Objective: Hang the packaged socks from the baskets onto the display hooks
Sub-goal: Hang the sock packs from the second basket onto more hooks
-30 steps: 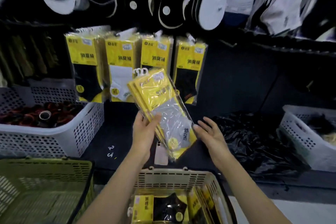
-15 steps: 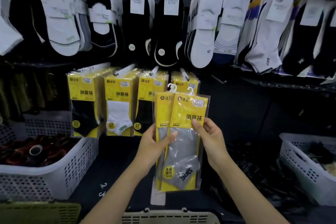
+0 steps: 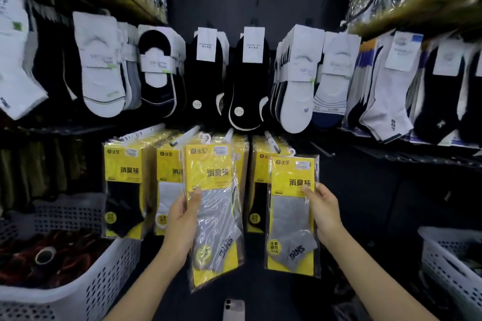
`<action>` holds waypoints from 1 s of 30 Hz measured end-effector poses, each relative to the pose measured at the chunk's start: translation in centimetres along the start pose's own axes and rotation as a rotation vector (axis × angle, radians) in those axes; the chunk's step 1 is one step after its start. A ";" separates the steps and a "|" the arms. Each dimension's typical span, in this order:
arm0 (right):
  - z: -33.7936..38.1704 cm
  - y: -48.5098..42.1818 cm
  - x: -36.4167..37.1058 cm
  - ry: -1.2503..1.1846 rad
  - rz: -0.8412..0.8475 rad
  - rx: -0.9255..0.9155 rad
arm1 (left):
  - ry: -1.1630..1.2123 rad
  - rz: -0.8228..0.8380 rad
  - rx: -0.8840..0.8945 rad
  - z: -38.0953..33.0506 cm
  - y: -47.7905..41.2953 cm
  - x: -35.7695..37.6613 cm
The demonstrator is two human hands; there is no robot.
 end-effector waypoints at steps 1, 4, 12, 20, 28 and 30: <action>-0.1 -0.5 0.7 -0.002 0.024 -0.007 | 0.002 -0.001 -0.002 -0.1 -0.4 -0.2; -1.0 -1.8 2.6 0.018 0.090 -0.004 | 0.019 -0.003 -0.015 -0.1 -1.2 -0.5; -5.4 -3.6 2.9 0.182 -0.034 0.142 | 0.017 -0.012 0.015 -0.1 -1.3 -0.3; -6.0 -1.4 0.4 0.265 -0.066 0.157 | 0.063 0.021 -0.026 1.0 -0.8 0.3; 1.6 3.4 7.4 -0.023 0.357 0.019 | 0.084 0.031 -0.080 1.5 0.7 4.6; 2.5 3.7 7.2 -0.047 0.306 -0.054 | 0.094 0.027 -0.075 1.5 1.4 5.3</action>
Point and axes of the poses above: each hand's wrist, its own y-axis away from the middle knuckle, its own x-axis out of the palm, z = x × y, the point moved 7 cm from there along -y, towards the middle knuckle, and after that the axes turned 15 degrees about -x, right-handed, at the moved point
